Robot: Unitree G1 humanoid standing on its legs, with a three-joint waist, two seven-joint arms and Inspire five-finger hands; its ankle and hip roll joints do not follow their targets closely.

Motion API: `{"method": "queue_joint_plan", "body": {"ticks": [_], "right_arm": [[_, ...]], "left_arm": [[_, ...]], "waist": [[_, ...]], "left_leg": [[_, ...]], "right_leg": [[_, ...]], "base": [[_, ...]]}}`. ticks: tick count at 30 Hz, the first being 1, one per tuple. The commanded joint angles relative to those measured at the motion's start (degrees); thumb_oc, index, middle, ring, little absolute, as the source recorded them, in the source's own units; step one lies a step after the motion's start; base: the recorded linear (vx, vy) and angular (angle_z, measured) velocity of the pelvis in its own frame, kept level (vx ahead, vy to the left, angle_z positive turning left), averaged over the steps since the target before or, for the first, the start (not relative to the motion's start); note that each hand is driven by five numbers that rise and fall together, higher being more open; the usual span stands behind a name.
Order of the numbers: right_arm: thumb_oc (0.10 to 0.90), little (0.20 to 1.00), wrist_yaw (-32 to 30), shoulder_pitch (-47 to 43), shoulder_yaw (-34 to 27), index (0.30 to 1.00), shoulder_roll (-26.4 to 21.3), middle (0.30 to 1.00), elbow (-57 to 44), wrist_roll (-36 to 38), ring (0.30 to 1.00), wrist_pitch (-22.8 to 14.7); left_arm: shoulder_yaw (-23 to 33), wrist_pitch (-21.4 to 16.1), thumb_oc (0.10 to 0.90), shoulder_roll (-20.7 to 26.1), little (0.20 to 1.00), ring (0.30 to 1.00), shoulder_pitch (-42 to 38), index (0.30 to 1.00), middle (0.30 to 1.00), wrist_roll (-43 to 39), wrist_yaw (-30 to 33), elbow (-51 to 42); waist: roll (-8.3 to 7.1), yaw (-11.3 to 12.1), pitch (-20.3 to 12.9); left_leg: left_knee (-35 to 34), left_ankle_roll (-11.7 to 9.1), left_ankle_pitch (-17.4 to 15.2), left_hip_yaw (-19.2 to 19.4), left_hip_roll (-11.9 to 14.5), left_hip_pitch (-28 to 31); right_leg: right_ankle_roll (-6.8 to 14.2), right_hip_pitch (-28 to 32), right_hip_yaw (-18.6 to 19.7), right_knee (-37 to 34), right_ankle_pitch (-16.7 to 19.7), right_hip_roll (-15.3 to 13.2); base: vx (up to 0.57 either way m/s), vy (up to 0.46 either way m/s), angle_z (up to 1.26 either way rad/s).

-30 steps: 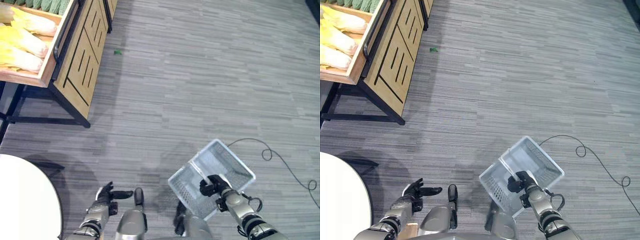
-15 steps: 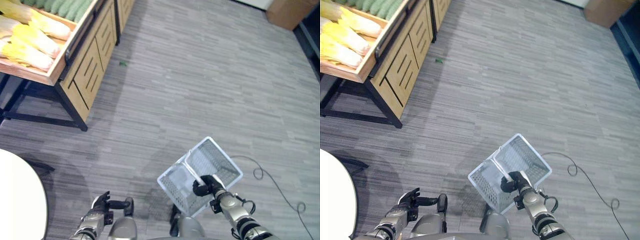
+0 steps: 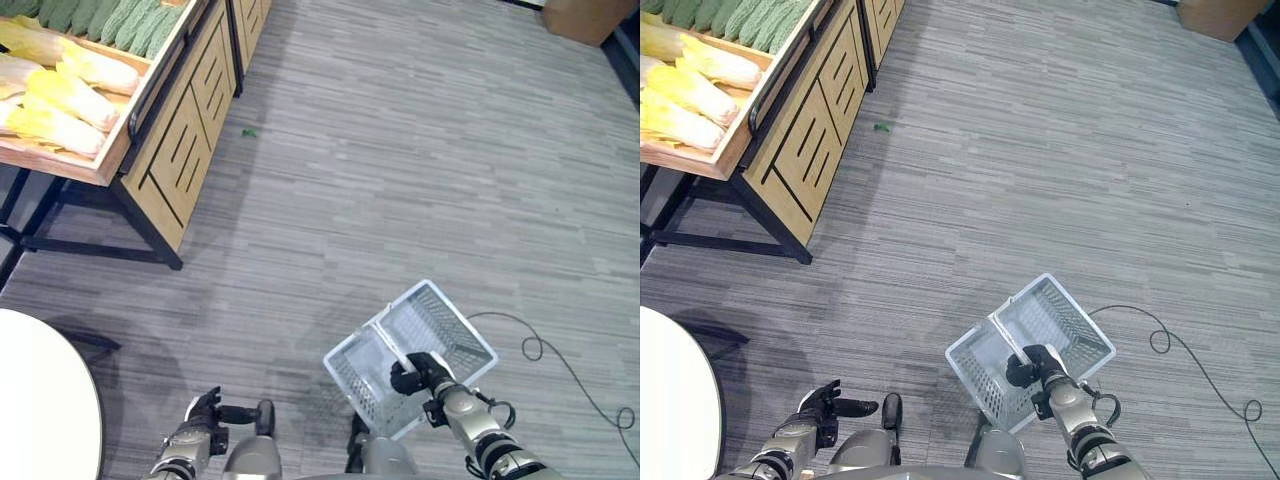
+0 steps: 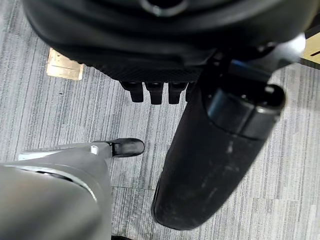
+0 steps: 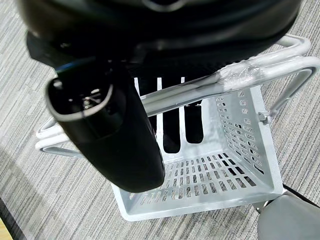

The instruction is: Get the vegetables into the basket

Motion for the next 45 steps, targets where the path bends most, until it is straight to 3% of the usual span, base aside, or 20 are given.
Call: {"method": "queue_joint_plan", "body": {"ticks": [1,23,31,37,41,45], "right_arm": [[0.4,0.3,0.09,1.11,-0.87,0.3,-1.1,0.3,-0.25,0.22,0.3,-0.17],[0.4,0.3,-0.84,4.18,-6.38,0.3,-1.06,0.3,15.5,1.96,0.3,1.11],[0.4,0.3,-1.42,4.19,-7.51,0.3,-0.62,0.3,16.79,2.94,0.3,1.17],[0.4,0.3,-1.69,3.22,-8.05,0.3,-0.88,0.3,15.64,4.18,0.3,1.1],[0.4,0.3,-1.56,2.73,-8.16,0.3,-0.92,0.3,15.12,4.39,0.3,1.05],[0.4,0.3,-1.37,3.14,-8.12,0.3,-0.76,0.3,14.85,4.47,0.3,1.0]], "left_arm": [[-1.05,-0.65,0.9,-0.26,1.0,1.0,-1.49,1.0,1.0,1.91,-0.1,1.88],[-0.84,0.05,0.9,-1.66,1.0,1.0,0.69,1.0,1.0,4.63,-0.78,7.17],[-0.5,-0.65,0.9,-2.85,1.0,1.0,0.58,1.0,1.0,1.88,-0.43,6.17],[-1.17,-0.57,0.9,-2.34,1.0,1.0,-0.29,1.0,1.0,2.59,-0.41,5.79],[-1.79,-0.58,0.9,-1.94,1.0,1.0,-0.82,1.0,1.0,3.37,-0.36,5.06],[-1.76,-0.33,0.9,-1.67,1.0,1.0,-0.7,1.0,1.0,3.97,-0.41,5.25]], "waist": [[0.71,0.24,-0.75],[4.07,-1.97,-6.34],[3.69,-1.71,-6.22],[3.28,-1.84,-4.58],[3.81,-1.78,-1.83],[3.68,-2.03,-1.43]], "left_leg": [[2.12,-0.01,-2.39,2.24,0.28,-1.11],[0.58,-1.53,-2.25,2.19,2.3,3.18],[1.39,-0.61,-3.57,2.05,1.19,3.72],[4.59,1.5,-6.14,2.51,-0.36,2.24],[5.79,3.13,-7.72,3.61,-0.88,3.19],[5.71,3.06,-8.7,3.81,-0.93,4.57]], "right_leg": [[4.35,-1.13,1.3,2.71,3.19,-2.34],[2.47,3.9,1.46,0.97,-1.11,0.18],[3.09,3.94,2.26,1.72,-0.37,-0.77],[3.98,-0.4,5.3,9.02,0.34,-2.45],[4.82,-5.81,5.2,19.32,4.95,-4.2],[4.46,-7.42,3.65,18.48,5.05,-4.16]], "base": [[0.05,-0.035,0.01],[0.03,-0.024,0.01],[0.02,0.046,-0.05],[-0.01,0.107,-0.16],[0.01,0.133,-0.2],[0.13,0.03,-0.07]]}}
